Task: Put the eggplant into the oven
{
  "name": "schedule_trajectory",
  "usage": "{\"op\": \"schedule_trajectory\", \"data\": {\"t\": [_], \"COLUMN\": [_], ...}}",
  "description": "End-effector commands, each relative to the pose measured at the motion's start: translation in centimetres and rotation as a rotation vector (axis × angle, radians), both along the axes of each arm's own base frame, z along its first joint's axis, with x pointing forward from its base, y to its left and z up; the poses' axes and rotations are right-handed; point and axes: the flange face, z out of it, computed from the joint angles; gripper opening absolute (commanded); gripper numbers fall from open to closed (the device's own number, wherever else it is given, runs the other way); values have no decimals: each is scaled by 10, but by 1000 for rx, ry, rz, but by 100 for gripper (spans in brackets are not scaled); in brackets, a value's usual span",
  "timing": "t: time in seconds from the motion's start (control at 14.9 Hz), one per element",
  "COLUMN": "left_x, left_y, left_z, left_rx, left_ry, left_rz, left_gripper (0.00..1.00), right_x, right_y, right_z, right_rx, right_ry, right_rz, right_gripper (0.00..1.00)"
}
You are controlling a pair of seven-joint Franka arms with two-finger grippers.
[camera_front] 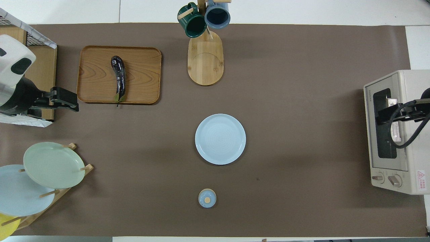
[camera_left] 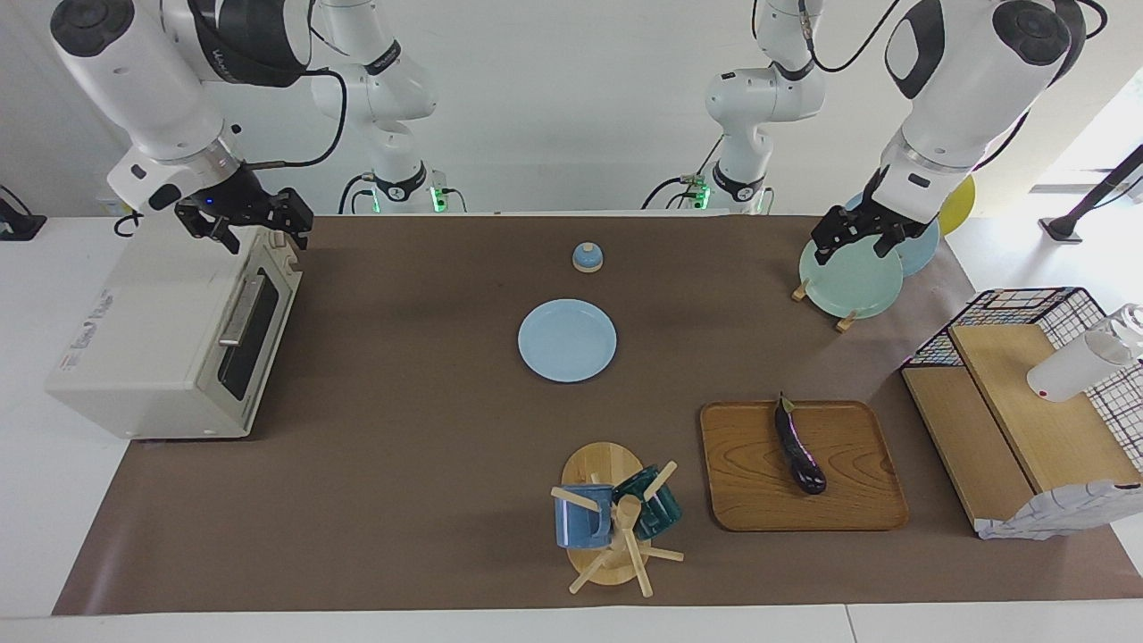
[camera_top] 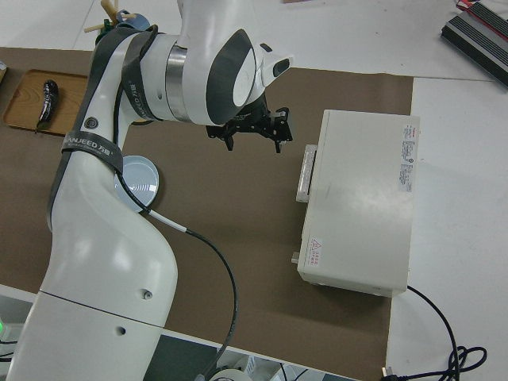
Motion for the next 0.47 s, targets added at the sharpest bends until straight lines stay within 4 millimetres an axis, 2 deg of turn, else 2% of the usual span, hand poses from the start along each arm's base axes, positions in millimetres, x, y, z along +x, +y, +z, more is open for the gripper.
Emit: {"op": "schedule_trajectory", "data": {"t": [0.0,0.4], "left_x": [2,1], "left_y": [-1,-7], "left_z": [3,9], "left_rx": [-14,-18], "left_ry": [5,-32], "left_rz": [-7,-13], "left_gripper": [100,100], "right_x": [-1,-1], "right_y": [0,0], "right_z": [4,4], "right_rx": [-9,-9], "right_ry": [-12,-12], "right_rz": [-12,-12], "right_gripper": [100,100]}}
